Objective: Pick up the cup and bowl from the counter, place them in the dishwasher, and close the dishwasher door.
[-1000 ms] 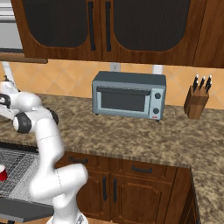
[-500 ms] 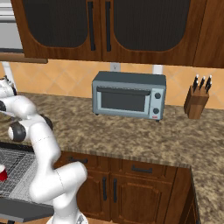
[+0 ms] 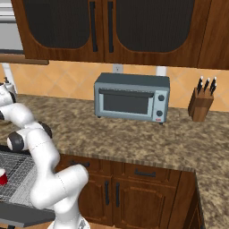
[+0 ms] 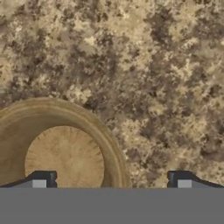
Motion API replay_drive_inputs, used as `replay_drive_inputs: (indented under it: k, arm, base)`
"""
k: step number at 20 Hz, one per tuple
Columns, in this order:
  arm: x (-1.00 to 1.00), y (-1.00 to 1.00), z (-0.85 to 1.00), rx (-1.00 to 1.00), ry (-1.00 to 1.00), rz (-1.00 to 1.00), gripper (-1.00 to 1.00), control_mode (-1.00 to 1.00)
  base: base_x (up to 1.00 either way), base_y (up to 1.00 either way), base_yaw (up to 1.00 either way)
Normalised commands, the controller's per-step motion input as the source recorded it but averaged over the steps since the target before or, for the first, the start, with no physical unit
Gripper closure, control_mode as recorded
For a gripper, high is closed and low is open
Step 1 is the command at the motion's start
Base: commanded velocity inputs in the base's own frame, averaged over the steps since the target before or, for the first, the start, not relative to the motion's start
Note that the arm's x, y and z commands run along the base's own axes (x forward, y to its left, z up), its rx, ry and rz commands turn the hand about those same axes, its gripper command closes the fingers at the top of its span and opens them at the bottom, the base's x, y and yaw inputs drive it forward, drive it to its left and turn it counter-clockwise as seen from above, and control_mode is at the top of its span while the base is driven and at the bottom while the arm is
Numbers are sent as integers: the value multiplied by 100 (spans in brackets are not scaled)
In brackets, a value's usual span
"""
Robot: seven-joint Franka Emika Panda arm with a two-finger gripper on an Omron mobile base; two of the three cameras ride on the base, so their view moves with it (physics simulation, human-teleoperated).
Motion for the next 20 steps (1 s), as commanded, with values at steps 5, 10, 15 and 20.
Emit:
replay_drive_inputs:
  k: [5, 10, 15, 20]
  arm:
    - [1, 1, -32, 1, 3, 0, -100, -100]
    - [0, 0, -30, 0, 7, 0, -100, -100]
    - [0, 0, 0, 0, 8, 0, -100, -100]
    - [0, 0, 0, 0, 9, 0, 100, -100]
  base:
    - [0, 0, 0]
    - [0, 0, 0]
    - [0, 0, 0]
    - [0, 0, 0]
